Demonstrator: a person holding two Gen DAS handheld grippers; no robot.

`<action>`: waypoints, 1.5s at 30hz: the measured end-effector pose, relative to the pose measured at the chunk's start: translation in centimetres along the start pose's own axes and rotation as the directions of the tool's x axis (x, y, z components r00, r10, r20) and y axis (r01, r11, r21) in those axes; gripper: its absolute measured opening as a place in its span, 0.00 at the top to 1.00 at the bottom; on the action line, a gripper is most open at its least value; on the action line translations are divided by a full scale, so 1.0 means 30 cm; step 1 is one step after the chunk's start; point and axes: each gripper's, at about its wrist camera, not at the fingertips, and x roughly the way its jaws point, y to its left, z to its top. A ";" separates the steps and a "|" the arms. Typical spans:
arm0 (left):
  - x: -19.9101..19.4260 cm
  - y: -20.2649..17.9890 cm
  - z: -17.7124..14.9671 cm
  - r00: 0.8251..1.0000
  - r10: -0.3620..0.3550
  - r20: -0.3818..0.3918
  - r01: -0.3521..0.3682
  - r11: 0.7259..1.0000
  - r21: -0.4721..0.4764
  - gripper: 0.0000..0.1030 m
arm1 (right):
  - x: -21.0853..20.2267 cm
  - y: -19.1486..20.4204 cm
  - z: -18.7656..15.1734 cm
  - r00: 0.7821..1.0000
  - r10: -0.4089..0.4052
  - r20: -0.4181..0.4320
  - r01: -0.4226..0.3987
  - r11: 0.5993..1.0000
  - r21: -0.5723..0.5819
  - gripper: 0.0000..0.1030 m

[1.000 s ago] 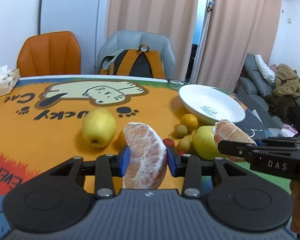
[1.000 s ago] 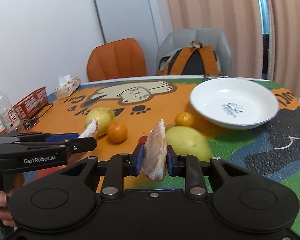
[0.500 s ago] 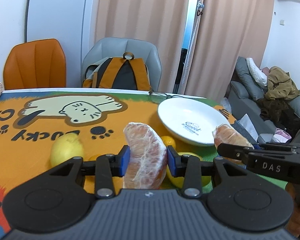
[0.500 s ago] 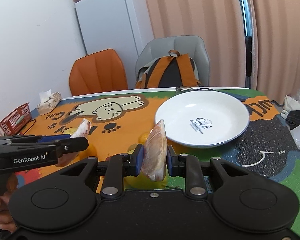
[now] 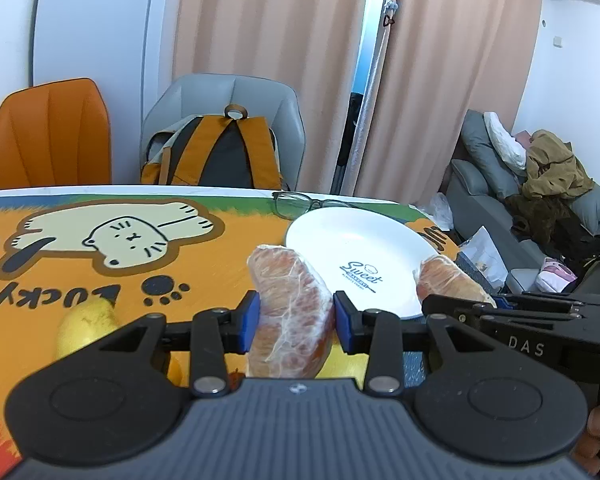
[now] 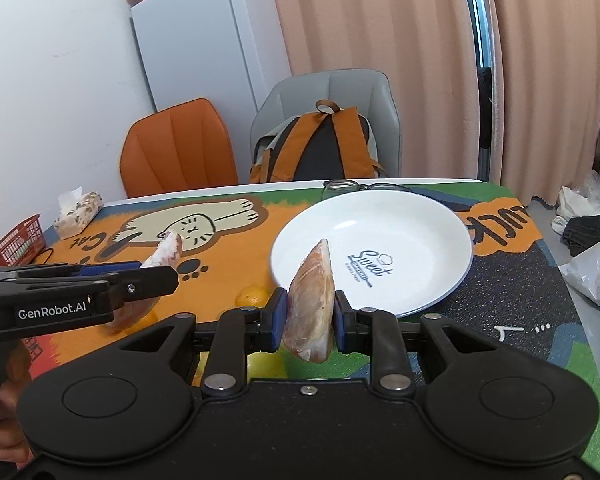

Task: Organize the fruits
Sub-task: 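Carry the orange segment to the white plate and open the right gripper, then withdraw the right gripper from the plate toward the large pear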

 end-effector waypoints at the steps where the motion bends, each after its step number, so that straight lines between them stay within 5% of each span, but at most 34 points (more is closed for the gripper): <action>1: 0.009 -0.003 0.005 1.000 -0.001 -0.002 0.001 1.000 0.000 0.63 | 0.005 -0.008 0.002 1.000 0.000 -0.002 0.000 1.000 0.001 0.76; 32: 0.438 -0.130 0.143 0.991 -0.029 -0.127 0.029 1.000 -0.005 0.62 | 0.249 -0.236 0.084 0.997 0.011 -0.075 -0.007 0.998 0.065 0.76; 45: 0.365 -0.095 0.156 0.993 0.025 -0.114 -0.028 0.999 -0.027 0.47 | 0.268 -0.239 0.099 0.998 0.005 -0.064 0.002 0.995 0.101 0.70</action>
